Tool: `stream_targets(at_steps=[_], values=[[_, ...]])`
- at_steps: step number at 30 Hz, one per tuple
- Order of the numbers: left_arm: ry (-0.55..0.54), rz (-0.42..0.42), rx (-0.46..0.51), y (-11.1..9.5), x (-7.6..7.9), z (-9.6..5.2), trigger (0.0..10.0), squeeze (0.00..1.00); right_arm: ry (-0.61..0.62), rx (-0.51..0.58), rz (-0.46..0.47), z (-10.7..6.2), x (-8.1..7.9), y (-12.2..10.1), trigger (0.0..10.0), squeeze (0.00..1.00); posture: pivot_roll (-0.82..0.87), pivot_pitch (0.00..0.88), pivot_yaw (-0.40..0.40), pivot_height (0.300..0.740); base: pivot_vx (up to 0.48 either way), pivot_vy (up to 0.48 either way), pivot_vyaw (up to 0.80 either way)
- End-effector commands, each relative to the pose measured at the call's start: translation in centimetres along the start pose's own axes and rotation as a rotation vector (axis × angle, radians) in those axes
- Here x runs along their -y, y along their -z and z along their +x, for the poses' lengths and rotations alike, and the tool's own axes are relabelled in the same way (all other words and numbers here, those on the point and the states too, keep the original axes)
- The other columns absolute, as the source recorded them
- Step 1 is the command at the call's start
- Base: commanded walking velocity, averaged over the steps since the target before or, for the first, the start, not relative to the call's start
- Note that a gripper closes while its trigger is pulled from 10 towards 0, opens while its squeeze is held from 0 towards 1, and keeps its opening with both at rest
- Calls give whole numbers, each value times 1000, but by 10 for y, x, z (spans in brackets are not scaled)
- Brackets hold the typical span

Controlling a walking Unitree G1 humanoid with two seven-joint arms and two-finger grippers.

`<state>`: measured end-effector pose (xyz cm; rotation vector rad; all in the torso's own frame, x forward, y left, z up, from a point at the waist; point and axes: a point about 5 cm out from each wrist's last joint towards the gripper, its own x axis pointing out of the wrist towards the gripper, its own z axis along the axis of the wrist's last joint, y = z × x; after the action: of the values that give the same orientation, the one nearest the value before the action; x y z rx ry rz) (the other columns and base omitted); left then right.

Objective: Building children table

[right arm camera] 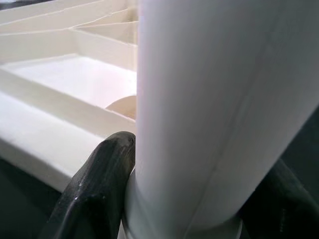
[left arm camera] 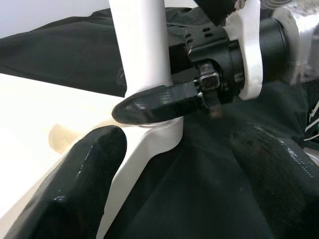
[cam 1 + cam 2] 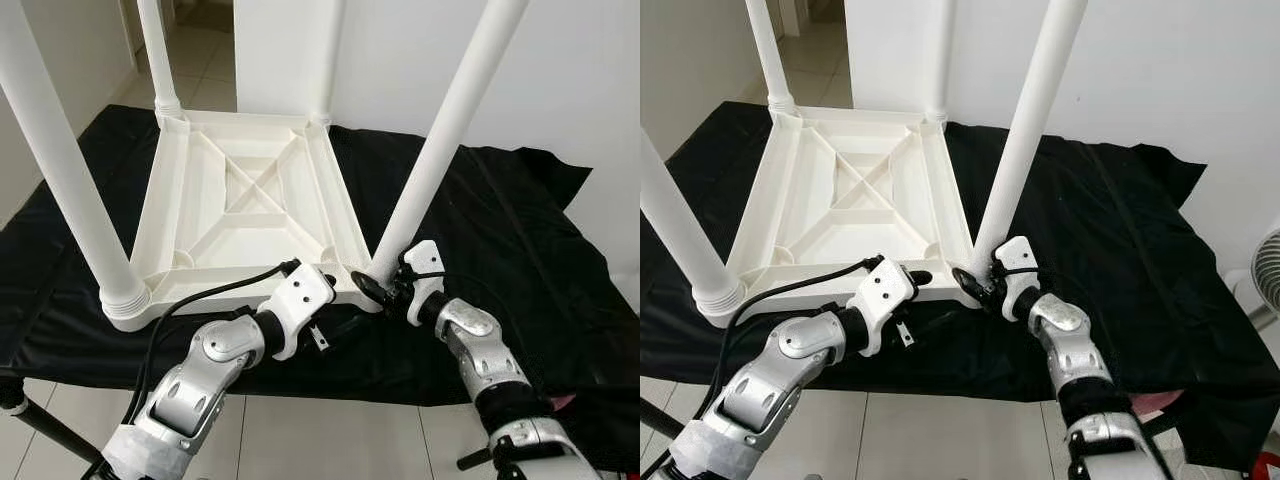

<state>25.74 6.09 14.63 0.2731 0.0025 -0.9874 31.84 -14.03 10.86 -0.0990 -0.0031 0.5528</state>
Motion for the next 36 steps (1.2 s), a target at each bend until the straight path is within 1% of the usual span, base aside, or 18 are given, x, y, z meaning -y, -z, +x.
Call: stream_targets(at_steps=[1,2,4,5,6,7,8,10,13,17,18,19,26,28,33,34,35,36], values=[[17,3,-4,1,2,3,10000,0,93,-2,-1,-1,1,-4,10000,0,-24,0,-92,740,0,0,0],[17,3,-4,1,2,3,10000,0,93,-2,-1,-1,1,-4,10000,0,-24,0,-92,740,0,0,0],[19,1,0,1,3,4,10000,0,238,-20,-12,-5,-5,-2,10000,0,-29,0,-95,740,0,0,0],[19,1,0,1,3,4,10000,0,238,-20,-12,-5,-5,-2,10000,0,-29,0,-95,740,0,0,0],[19,-1,1,1,3,5,10000,0,308,-23,-31,-7,-8,-1,10000,0,-30,0,-97,740,0,0,0],[19,-1,1,1,3,5,10000,0,308,-23,-31,-7,-8,-1,10000,0,-30,0,-97,740,0,0,0],[18,-2,3,1,4,5,10000,0,383,-28,-11,-8,-12,0,10000,0,-29,0,-98,740,0,0,0],[18,-3,3,1,4,6,10000,0,433,-30,-6,-9,-15,1,10000,0,-24,0,-100,740,0,0,0],[15,-5,3,1,4,5,10000,0,446,-18,-15,-7,-22,-2,10000,0,-20,0,-99,740,0,0,0],[14,-5,2,1,4,5,10000,0,447,-5,-12,-5,-23,-5,10000,0,-17,0,-100,740,0,0,0],[14,-4,1,1,4,4,10000,0,448,1,-4,-6,-22,-7,10000,647,-19,0,-98,740,0,0,0],[14,-3,1,1,3,4,10000,0,435,7,4,-7,-22,-8,10000,1000,-18,0,-99,740,0,0,0],[12,-2,2,0,3,4,10000,0,378,23,15,-10,-20,-15,10000,1000,-17,0,-99,740,0,0,0],[12,-2,1,1,3,4,10000,0,338,9,8,-12,-12,-13,10000,1000,-17,0,-98,740,0,0,0],[12,-1,1,1,3,4,10000,0,273,15,5,-14,-3,-13,10000,1000,-16,0,-98,740,0,0,0],[12,1,0,1,2,4,10000,0,220,18,-1,-14,1,-13,10000,643,-14,0,-97,740,0,0,0],[12,1,0,1,2,4,10000,0,220,18,-1,-14,1,-13,10000,643,-14,0,-97,740,0,0,0],[10,4,0,0,1,4,10000,0,128,10,-27,-13,5,-13,10000,0,-11,0,-97,740,0,0,0]])
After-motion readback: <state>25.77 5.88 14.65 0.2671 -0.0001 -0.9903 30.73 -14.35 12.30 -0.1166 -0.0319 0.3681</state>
